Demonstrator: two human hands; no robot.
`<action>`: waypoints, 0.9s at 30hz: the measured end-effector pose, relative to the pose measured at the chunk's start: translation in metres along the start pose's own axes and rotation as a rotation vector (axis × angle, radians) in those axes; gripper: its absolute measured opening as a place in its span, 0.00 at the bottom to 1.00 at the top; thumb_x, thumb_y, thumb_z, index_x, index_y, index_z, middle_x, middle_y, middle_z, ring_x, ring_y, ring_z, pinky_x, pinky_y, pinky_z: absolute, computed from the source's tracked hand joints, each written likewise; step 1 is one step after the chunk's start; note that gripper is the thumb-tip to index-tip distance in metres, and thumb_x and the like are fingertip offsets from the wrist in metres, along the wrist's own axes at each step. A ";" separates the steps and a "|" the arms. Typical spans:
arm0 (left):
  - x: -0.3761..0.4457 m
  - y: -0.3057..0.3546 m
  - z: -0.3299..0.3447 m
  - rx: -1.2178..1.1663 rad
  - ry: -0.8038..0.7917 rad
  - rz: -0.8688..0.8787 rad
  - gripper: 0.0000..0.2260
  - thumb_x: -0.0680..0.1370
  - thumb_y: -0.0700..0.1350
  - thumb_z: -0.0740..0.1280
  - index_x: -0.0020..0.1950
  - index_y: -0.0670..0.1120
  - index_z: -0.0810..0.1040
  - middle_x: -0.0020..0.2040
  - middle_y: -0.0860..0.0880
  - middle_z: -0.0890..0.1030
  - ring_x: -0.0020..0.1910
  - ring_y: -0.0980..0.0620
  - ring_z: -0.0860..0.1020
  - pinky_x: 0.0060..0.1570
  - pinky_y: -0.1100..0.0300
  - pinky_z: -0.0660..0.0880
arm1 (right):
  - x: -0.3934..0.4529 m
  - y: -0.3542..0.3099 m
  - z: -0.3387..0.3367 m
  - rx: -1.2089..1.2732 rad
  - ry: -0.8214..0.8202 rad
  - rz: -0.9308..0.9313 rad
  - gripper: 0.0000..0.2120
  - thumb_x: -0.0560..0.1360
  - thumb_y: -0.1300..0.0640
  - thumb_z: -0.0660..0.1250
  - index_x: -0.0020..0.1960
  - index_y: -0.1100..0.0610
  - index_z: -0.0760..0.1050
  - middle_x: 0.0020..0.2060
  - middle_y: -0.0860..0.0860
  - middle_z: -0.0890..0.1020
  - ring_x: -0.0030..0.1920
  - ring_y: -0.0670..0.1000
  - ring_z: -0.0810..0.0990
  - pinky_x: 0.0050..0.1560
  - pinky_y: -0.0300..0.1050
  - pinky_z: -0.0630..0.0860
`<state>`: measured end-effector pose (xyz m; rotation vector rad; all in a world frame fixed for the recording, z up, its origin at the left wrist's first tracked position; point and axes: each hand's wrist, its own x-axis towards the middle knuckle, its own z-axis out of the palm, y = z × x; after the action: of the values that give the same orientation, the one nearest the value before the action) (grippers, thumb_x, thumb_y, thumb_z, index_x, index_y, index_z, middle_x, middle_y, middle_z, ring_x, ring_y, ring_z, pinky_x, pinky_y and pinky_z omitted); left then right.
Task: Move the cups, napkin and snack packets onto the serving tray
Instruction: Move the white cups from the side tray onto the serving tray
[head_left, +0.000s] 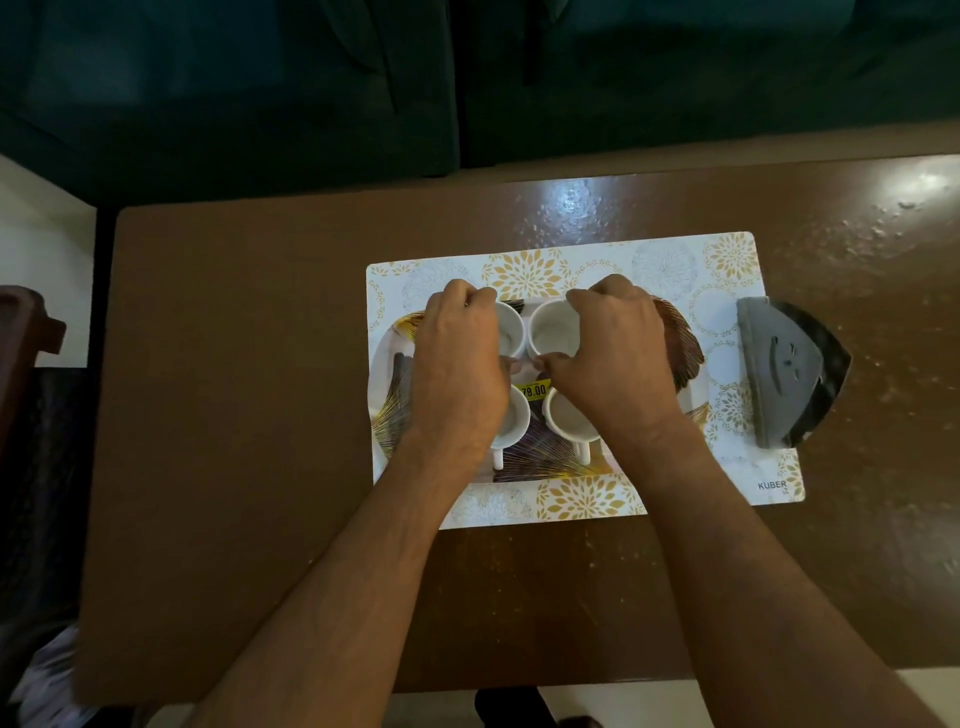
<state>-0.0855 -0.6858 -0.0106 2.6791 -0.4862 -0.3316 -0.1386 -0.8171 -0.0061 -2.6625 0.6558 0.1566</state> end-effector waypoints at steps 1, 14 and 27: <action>0.000 -0.001 0.000 -0.018 -0.005 0.012 0.32 0.69 0.41 0.82 0.71 0.44 0.78 0.67 0.46 0.78 0.68 0.45 0.75 0.62 0.53 0.74 | 0.000 0.000 0.000 0.010 -0.009 -0.019 0.24 0.68 0.54 0.80 0.60 0.62 0.81 0.57 0.59 0.80 0.57 0.62 0.77 0.56 0.56 0.76; -0.015 0.003 -0.001 -0.239 0.072 -0.080 0.30 0.72 0.39 0.77 0.74 0.45 0.75 0.71 0.48 0.76 0.73 0.47 0.71 0.66 0.63 0.65 | -0.012 0.002 0.003 0.209 0.124 0.022 0.36 0.67 0.60 0.76 0.74 0.57 0.73 0.66 0.56 0.79 0.65 0.61 0.74 0.63 0.53 0.70; -0.016 0.003 0.012 -0.327 0.051 -0.192 0.37 0.70 0.41 0.81 0.75 0.45 0.69 0.71 0.46 0.76 0.71 0.46 0.74 0.58 0.63 0.67 | -0.017 0.000 0.017 0.339 0.168 0.088 0.36 0.64 0.58 0.77 0.70 0.60 0.69 0.60 0.57 0.80 0.59 0.59 0.78 0.54 0.48 0.71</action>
<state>-0.1048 -0.6857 -0.0172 2.4099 -0.1434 -0.3617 -0.1537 -0.8038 -0.0182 -2.3381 0.7765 -0.1451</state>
